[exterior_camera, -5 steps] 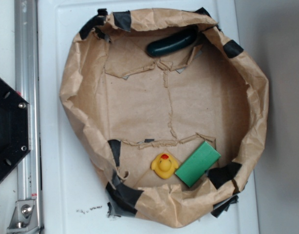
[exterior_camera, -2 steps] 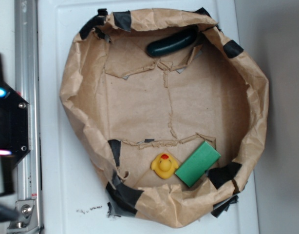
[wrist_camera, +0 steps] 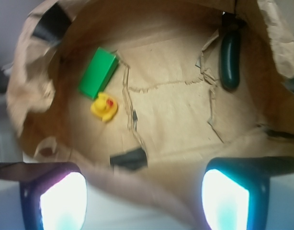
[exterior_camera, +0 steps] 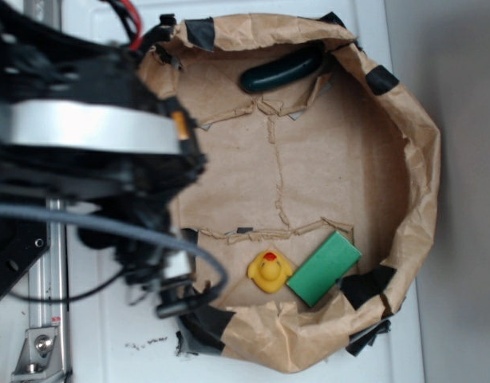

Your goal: Grab the green block.

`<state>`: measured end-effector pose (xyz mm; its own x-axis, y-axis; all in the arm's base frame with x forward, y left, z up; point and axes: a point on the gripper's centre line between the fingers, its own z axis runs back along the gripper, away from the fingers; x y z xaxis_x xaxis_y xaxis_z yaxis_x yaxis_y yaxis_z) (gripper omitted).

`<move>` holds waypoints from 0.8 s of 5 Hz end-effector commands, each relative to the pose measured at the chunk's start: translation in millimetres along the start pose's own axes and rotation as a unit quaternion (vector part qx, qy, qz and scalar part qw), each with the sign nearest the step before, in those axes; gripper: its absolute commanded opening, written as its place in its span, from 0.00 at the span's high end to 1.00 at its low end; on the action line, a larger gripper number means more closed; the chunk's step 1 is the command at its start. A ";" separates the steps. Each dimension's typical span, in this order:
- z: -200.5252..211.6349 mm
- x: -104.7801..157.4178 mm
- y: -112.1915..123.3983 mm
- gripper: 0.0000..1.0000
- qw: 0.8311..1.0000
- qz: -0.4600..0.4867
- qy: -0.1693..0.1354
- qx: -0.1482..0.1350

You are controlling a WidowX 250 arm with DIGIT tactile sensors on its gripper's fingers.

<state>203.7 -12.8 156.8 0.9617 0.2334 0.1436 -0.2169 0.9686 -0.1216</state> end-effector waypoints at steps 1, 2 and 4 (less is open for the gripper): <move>-55.8 66.7 -4.5 0.00 0.994 0.109 -0.018 -0.008; -87.8 86.7 -16.6 0.00 0.992 0.122 -0.018 0.004; -121.9 104.1 -65.2 0.00 0.997 0.077 -0.001 -0.032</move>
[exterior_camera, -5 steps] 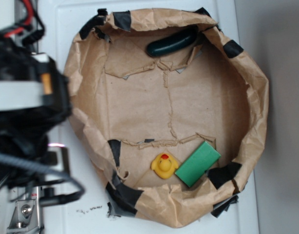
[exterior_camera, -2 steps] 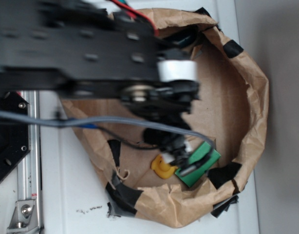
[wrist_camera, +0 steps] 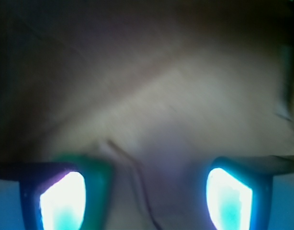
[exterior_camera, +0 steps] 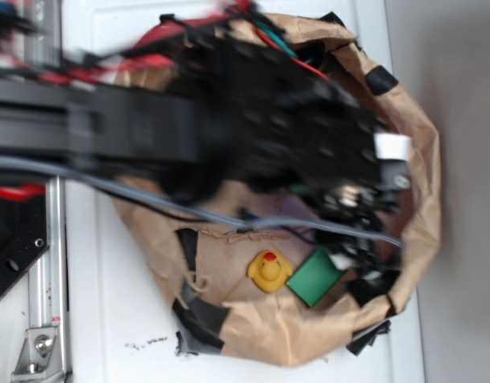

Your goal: Grab the green block.

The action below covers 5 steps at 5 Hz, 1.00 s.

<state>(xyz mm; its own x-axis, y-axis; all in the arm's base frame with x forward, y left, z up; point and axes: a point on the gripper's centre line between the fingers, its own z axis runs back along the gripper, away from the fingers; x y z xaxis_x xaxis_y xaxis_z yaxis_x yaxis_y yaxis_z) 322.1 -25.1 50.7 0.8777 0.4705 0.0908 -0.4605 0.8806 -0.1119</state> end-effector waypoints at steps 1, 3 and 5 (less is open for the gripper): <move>17.6 -23.8 -48.1 0.00 0.995 -0.054 0.005 -0.079; 27.4 -42.1 -52.0 0.00 0.993 -0.055 0.009 -0.107; -0.4 -48.2 -71.7 0.00 0.992 -0.066 0.023 -0.107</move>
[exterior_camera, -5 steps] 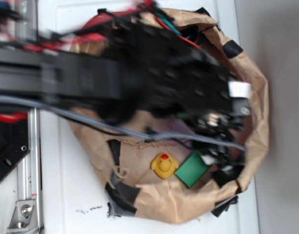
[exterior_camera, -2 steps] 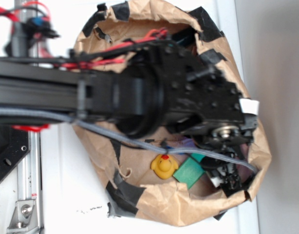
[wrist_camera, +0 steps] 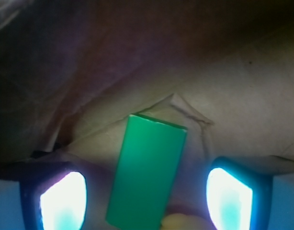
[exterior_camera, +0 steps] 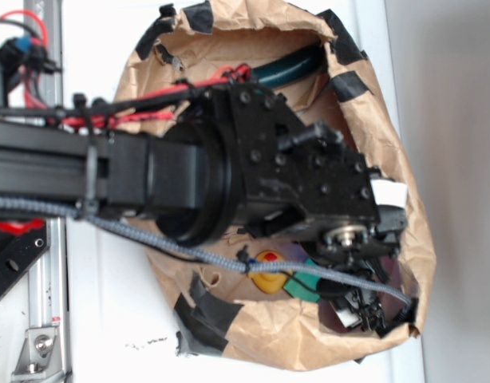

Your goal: Grab the green block.

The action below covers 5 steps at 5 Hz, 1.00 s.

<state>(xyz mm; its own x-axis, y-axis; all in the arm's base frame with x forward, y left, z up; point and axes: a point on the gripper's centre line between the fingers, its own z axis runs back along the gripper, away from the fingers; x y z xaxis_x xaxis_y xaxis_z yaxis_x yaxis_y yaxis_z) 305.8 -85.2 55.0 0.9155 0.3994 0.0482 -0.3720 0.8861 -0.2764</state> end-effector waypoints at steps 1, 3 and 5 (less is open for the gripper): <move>-27.1 -15.9 -26.6 0.00 0.999 -0.046 0.021 0.003; 4.1 -22.9 1.4 1.00 0.998 -0.055 0.003 0.034; 115.8 -6.8 40.3 1.00 0.971 -0.223 -0.083 0.001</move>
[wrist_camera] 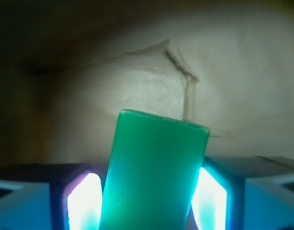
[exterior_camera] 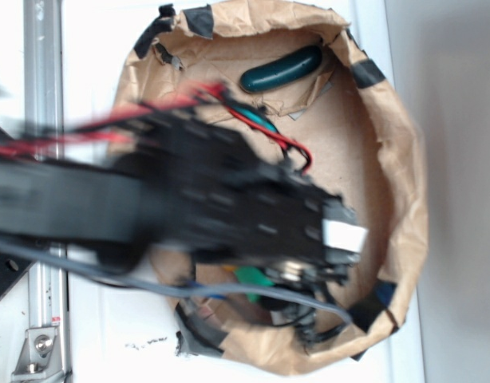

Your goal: Grab the green block.

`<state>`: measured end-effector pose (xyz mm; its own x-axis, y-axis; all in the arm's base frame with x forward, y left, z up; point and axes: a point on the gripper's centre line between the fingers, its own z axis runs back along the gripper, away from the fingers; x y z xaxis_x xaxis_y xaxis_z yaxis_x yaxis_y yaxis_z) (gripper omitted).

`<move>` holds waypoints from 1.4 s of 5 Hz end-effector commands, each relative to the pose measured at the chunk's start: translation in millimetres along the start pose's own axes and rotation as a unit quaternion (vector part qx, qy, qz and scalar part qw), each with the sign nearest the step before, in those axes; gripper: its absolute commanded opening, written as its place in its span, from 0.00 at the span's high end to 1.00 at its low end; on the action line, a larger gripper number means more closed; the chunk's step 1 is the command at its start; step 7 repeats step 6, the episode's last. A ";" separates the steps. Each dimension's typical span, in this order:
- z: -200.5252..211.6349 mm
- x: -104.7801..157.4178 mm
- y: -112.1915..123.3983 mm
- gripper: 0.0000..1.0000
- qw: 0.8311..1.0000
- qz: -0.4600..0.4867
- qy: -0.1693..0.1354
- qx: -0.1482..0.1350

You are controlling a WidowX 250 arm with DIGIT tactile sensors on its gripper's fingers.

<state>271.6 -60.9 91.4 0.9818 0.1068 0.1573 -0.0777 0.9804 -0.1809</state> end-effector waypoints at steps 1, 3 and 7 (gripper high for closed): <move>82.1 8.6 22.4 1.00 0.991 -0.111 -0.077 -0.002; 87.0 0.6 22.9 1.00 0.990 -0.129 -0.035 0.042; 88.2 -4.3 47.4 1.00 0.992 -0.107 -0.034 0.058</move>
